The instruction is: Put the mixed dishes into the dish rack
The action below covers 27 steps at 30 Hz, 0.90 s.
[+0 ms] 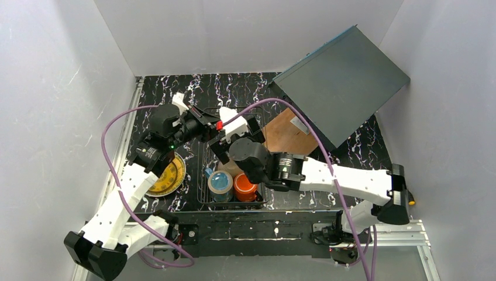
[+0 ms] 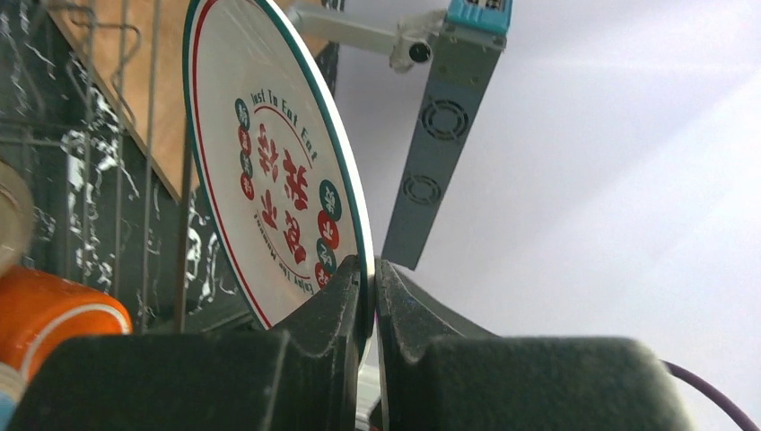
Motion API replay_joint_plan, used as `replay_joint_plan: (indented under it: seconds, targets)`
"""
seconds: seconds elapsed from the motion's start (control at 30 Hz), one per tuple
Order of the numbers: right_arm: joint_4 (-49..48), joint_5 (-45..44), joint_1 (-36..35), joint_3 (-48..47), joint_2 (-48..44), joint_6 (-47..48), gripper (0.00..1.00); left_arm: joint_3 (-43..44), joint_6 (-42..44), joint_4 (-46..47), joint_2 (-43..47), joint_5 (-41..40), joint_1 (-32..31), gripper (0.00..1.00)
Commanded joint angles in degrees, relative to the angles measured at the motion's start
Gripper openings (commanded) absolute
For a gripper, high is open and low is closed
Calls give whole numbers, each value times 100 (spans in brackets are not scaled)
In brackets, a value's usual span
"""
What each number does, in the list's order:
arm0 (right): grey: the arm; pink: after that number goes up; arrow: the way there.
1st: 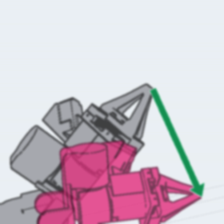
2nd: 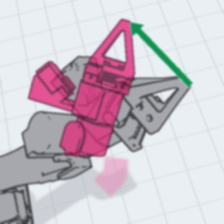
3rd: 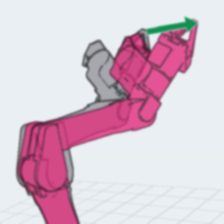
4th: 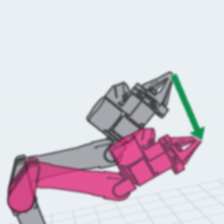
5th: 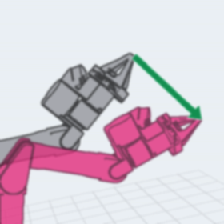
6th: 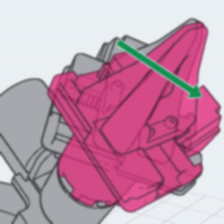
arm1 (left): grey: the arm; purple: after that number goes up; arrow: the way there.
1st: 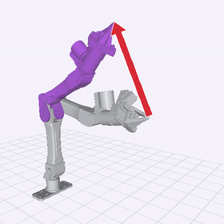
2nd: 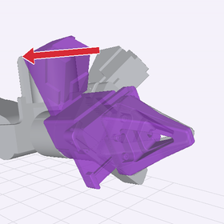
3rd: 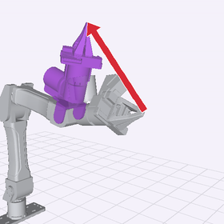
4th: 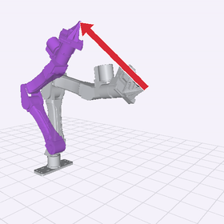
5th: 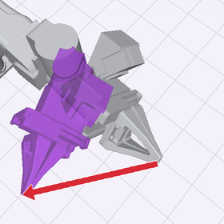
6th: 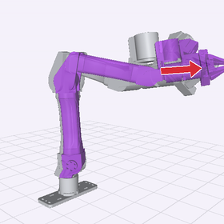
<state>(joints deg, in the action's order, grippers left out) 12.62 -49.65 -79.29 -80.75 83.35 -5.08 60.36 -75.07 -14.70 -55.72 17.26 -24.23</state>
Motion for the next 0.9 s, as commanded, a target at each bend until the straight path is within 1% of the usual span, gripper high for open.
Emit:
replay_joint_plan:
  seconds: [0.0, 0.03, 0.1, 0.13, 0.2, 0.3, 0.43, 0.5, 0.53, 0.57, 0.6, 0.67, 0.8, 0.83, 0.87]
  targets:
    - [-385, -1665, -19, -137, 402, 975, 95, 44, -517, 424, 60, -14, -309, 0]
    - [-451, -1802, -25, -104, 465, 1168, 92, 61, -524, 376, 61, -71, -378, 0]
    - [-719, -1899, -25, 81, 451, 1499, 84, 93, -490, 262, 62, -146, -444, 0]
    - [-1186, -1910, -19, 396, 341, 1849, 75, 49, -551, 171, 109, -256, -485, 0]
    - [-1181, -1870, -14, 497, 367, 1860, 74, 69, -557, 195, 106, -224, -510, 0]
    - [-1346, -1935, 1, 623, 430, 1936, 70, 181, -427, 76, 103, -156, -530, 0]
    - [-1634, -2116, 25, 724, 480, 2057, 58, 111, -403, -24, 264, -256, -544, 0]
    - [-1760, -2150, 56, 772, 472, 2123, 47, 76, -368, -60, 329, -262, -539, 0]
    - [-1842, -2169, 73, 805, 466, 2170, 38, 73, -354, -90, 349, -252, -543, 0]
    - [-1920, -2178, 92, 823, 463, 2222, 24, 65, -344, -116, 370, -238, -539, 0]
    - [-2012, -2207, 103, 838, 463, 2281, 15, 44, -329, -120, 389, -220, -541, 0]
    - [-2140, -2266, 115, 809, 491, 2370, 2, 3, -285, -119, 386, -273, -539, 0]
    - [-2082, -2417, 113, 624, 654, 2311, 1, -89, -238, -61, 324, -327, -541, 0]
    - [-2057, -2468, 119, 629, 650, 2236, 1, -93, -237, -60, 303, -323, -539, 2]
    - [-2003, -2523, 130, 630, 641, 2148, 1, -93, -227, -48, 287, -338, -539, 10]
